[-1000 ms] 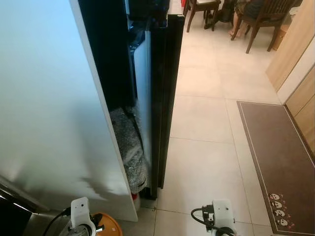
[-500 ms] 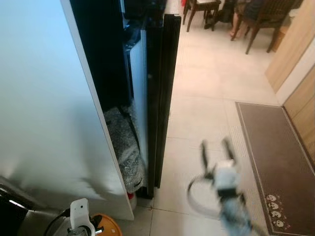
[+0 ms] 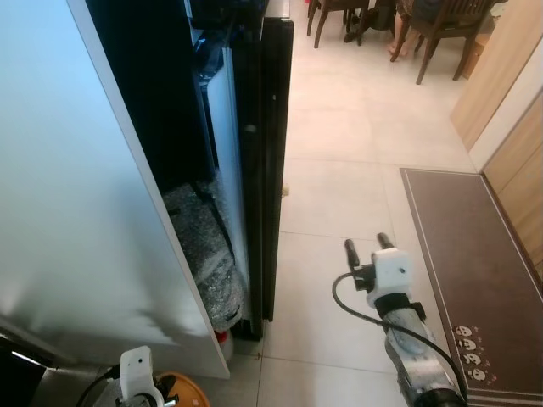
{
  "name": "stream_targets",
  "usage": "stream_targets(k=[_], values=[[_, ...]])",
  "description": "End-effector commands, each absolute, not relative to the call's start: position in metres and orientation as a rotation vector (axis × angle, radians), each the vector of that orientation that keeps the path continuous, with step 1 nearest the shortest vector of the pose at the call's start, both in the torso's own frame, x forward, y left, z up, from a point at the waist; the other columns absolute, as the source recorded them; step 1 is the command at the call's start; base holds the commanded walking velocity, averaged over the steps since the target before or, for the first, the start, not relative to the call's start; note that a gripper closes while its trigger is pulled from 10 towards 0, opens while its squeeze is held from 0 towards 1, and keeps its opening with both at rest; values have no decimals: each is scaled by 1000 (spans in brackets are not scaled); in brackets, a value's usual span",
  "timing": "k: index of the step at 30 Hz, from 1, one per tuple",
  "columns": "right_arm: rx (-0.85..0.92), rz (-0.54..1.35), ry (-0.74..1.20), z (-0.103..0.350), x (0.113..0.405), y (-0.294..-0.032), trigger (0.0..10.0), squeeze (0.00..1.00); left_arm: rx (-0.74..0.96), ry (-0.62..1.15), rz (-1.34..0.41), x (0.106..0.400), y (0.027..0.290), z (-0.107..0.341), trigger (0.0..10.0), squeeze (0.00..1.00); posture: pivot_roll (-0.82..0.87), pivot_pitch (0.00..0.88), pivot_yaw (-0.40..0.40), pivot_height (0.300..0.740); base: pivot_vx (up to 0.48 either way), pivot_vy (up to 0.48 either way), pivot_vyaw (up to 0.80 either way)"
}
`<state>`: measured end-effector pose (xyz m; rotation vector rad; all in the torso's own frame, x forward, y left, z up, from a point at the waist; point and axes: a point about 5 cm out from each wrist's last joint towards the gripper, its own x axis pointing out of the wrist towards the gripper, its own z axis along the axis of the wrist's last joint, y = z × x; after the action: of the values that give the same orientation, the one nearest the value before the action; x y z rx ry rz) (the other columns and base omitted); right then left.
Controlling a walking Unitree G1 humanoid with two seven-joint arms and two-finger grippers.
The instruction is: Restocking fridge
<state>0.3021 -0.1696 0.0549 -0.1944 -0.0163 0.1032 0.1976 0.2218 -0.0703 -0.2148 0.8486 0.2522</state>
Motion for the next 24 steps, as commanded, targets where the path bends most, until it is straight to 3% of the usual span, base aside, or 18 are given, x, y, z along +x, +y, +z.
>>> stream_targets(k=[1, 13, 19, 24], values=[[-154, 116, -29, 72, 322, -163, 10000, 0, -210, 856, 264, 194, 225, -72, 10000, 0, -122, 39, 6, 740, 0, 0, 0], [-70, 270, 10, 76, 326, -149, 10000, 0, -199, 864, 265, 190, 227, -73, 10000, 0, -132, 26, 12, 740, 0, 0, 0], [-68, 247, 30, 71, 321, -154, 10000, 0, -212, 861, 271, 191, 226, -73, 10000, 0, -128, 24, 11, 740, 0, 0, 0], [-61, 246, 46, 66, 318, -156, 10000, 0, -207, 856, 263, 193, 224, -72, 10000, 0, -126, 35, 12, 740, 0, 283, 0]])
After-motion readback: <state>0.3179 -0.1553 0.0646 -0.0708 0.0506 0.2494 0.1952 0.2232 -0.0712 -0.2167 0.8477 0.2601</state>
